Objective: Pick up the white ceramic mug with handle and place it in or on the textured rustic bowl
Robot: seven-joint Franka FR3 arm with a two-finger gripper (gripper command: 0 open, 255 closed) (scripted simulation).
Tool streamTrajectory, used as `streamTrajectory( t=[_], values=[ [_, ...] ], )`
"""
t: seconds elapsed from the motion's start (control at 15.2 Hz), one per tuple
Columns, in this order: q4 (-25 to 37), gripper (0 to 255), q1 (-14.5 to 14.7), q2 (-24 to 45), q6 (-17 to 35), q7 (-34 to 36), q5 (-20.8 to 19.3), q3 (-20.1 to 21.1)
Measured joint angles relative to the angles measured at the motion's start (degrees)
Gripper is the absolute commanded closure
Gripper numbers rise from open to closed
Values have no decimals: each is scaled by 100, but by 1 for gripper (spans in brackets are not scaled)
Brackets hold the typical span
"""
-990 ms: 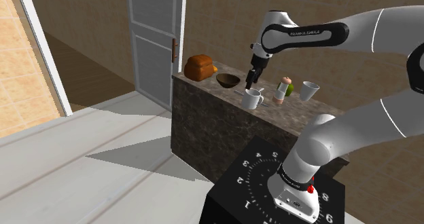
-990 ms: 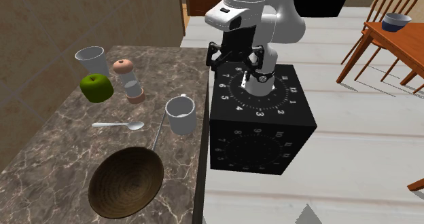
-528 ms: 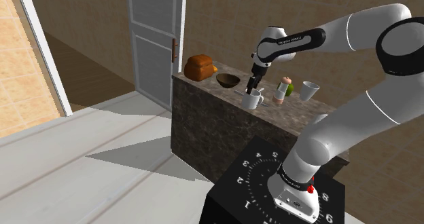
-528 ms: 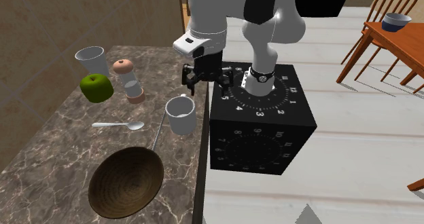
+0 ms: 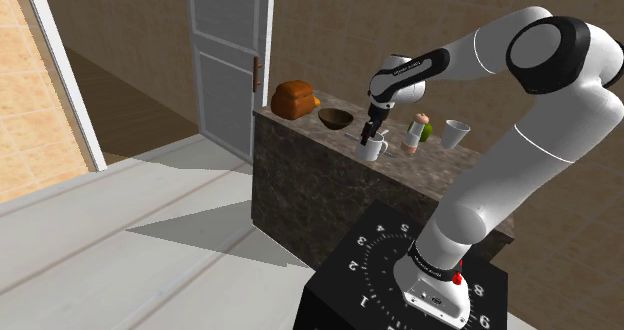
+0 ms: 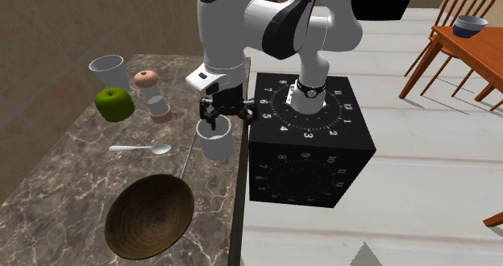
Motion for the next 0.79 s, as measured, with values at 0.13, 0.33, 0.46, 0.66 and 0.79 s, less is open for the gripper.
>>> streamTrajectory(
  t=[0.13, 0.33, 0.46, 0.66, 0.79],
  values=[
    [-53, 0, 19, 142, 183, -69, 75, -42],
    [-115, 0, 43, 278, 367, -124, 154, -70],
    [-123, 0, 46, 302, 399, -136, 169, -76],
    [-125, 0, 47, 311, 409, -141, 175, -78],
    [-125, 255, 47, 311, 409, -141, 175, -78]
  ],
)
